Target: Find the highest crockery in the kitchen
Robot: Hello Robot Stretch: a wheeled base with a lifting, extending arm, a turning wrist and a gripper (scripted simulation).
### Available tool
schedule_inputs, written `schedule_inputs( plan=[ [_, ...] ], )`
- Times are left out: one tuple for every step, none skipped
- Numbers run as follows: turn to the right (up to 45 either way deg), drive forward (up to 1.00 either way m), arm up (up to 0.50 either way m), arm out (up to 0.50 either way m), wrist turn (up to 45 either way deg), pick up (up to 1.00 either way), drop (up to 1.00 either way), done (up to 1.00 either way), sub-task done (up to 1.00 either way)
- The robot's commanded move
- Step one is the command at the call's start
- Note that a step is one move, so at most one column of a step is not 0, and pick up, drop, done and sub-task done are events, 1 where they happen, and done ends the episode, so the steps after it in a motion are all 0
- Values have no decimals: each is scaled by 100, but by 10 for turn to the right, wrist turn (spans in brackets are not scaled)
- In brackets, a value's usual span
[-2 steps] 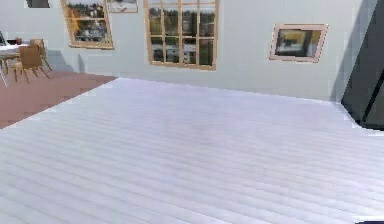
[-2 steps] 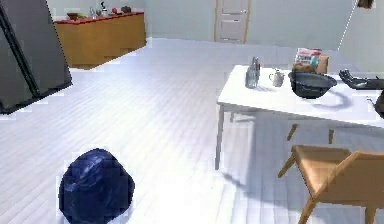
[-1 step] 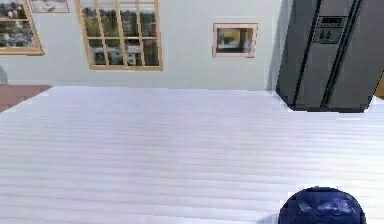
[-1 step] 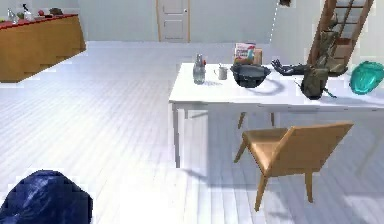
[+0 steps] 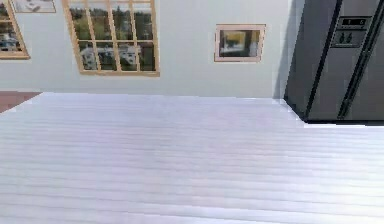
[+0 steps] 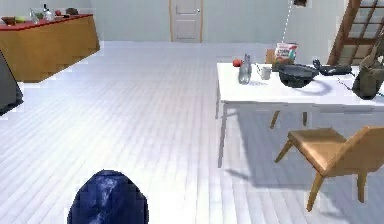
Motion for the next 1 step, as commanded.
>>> schedule_inputs(
  plan=[
    [30, 0, 0, 0, 0, 0, 0, 0, 0]
  ],
)
